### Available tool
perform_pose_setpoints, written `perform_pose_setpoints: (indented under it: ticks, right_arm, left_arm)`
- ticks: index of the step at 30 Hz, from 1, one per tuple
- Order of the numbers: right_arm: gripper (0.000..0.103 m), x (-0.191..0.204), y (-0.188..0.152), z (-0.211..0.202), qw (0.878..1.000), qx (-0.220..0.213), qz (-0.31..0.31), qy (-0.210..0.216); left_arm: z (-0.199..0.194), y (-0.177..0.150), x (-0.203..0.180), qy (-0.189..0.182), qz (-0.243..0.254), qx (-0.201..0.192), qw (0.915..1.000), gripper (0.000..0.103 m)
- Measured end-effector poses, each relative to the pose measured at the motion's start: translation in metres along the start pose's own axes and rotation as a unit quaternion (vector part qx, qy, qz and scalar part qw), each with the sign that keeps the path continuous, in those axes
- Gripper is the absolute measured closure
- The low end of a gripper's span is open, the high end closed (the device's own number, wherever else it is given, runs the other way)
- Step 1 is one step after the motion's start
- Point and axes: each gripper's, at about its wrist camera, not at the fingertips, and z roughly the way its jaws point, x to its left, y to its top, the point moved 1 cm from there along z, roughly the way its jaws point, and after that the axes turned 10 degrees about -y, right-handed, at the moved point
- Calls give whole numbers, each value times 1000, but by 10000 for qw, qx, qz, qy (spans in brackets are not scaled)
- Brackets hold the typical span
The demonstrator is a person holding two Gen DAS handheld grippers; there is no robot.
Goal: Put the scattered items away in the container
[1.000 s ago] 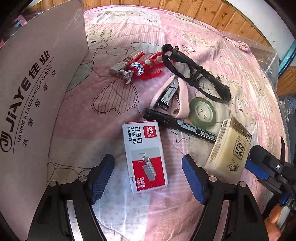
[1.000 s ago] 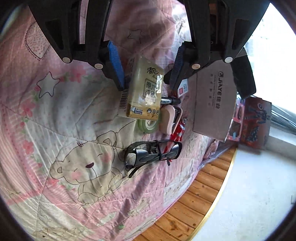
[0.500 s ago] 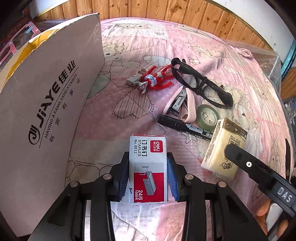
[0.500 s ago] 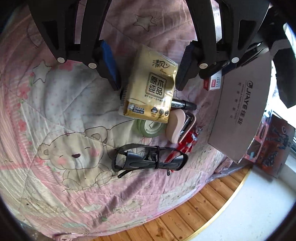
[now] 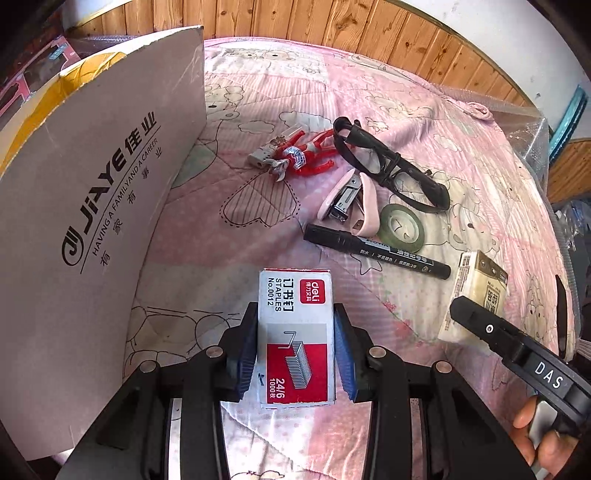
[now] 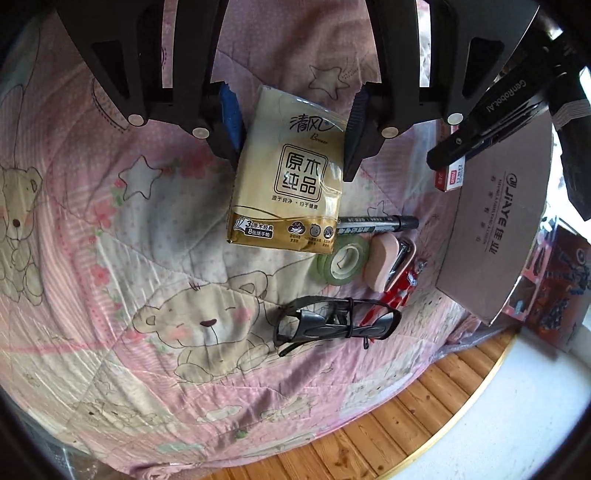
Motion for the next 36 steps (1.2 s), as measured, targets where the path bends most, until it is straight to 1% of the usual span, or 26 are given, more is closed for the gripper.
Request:
perform_pose_setpoints:
  ticks: [4, 8, 11, 14, 17, 36]
  right_arm:
    - [53, -2, -9, -7, 10000, 53, -25, 67]
    - [53, 3, -16, -18, 9998, -22, -156, 134]
    - [53, 6, -21, -25, 9995, -95, -251, 171]
    - [53, 10, -24, -33, 9991, -161, -335, 213]
    - [53, 11, -28, -39, 9987, -223, -399, 233]
    - [53, 13, -42, -67, 9965, -511, -588, 318]
  left_arm:
    - [-13, -5, -7, 60, 102, -13, 9999, 64]
    - [-26, -13, -24, 123, 261, -61, 9996, 64]
    - [-10, -12, -42, 180, 380, -114, 9991, 64]
    - [-17, -19, -54, 216, 468, -178, 9985, 64]
    - [-27, -25, -57, 229, 513, -233, 9981, 64]
    - [-60, -43, -71, 192, 717, -494, 9960, 64]
